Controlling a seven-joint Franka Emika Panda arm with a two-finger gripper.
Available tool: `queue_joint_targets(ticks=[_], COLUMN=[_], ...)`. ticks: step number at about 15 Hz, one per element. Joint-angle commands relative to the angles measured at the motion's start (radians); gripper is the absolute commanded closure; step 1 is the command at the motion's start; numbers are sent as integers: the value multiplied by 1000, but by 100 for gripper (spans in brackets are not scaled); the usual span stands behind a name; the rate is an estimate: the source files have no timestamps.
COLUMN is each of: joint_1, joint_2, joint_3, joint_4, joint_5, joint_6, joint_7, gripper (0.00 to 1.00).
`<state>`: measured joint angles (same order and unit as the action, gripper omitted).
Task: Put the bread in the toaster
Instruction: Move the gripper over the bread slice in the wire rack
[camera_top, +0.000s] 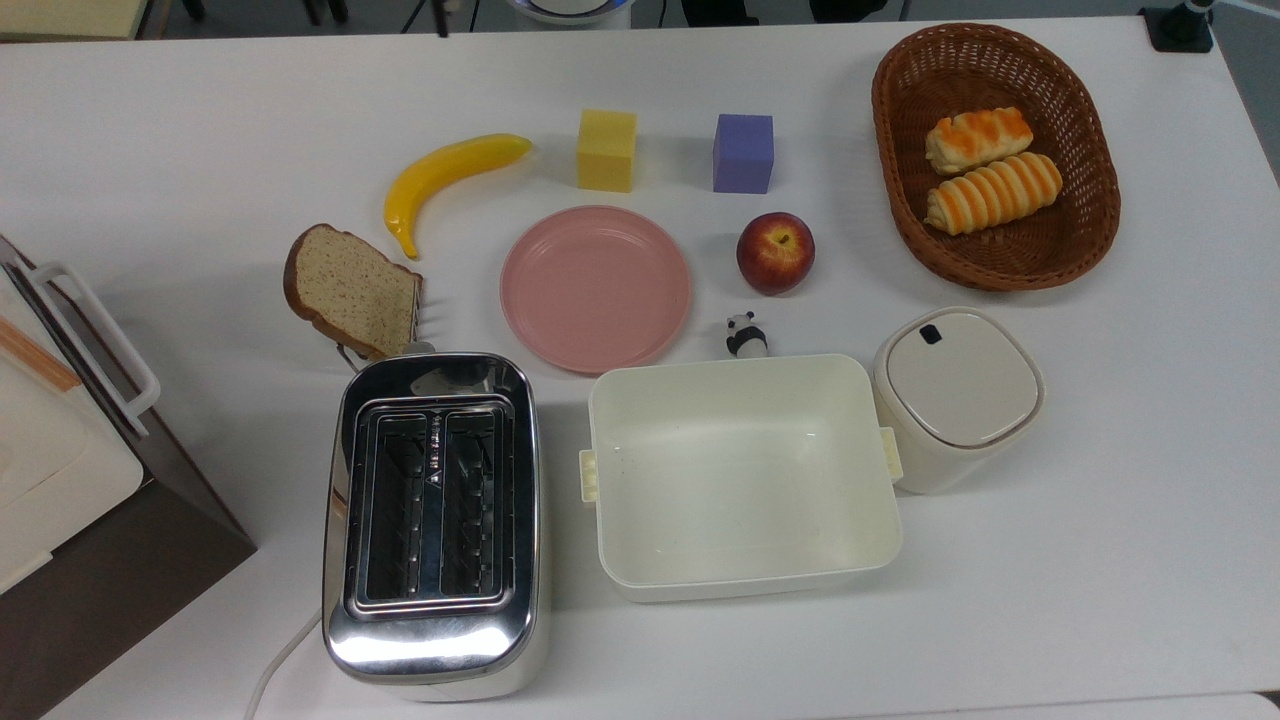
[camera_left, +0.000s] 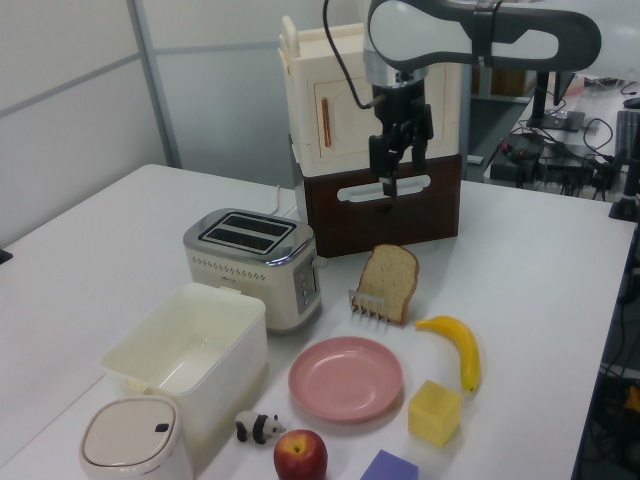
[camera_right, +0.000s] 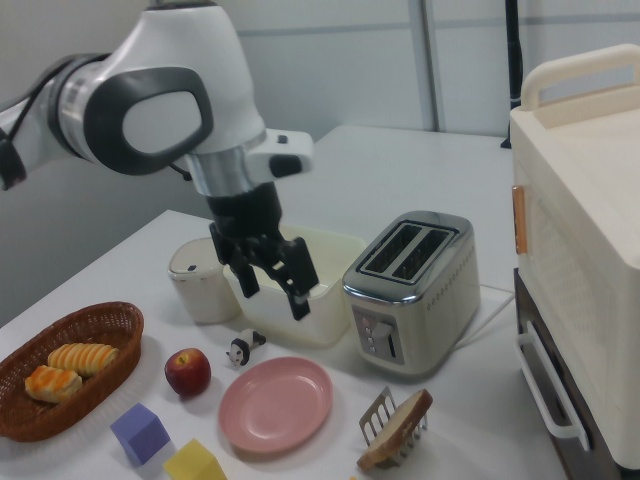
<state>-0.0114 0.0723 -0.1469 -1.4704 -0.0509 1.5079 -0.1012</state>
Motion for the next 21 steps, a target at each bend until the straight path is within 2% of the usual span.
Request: queue_joint_targets(ticks=[1, 4, 6, 10, 17, 21], joint_1=[-77, -148, -176, -200, -190, -171], joint_2=[38, 84, 132, 210, 270, 299], joint_3=[-8, -6, -6, -8, -2, 1], joint_4=[-13, -22, -25, -36, -117, -120], joint_5=[-6, -6, -6, -14, -9, -4], joint_6=[31, 119, 170, 268, 416, 434], joint_7=[-116, -280, -325, -325, -315, -305], gripper=[0, 0, 0, 0, 0, 10])
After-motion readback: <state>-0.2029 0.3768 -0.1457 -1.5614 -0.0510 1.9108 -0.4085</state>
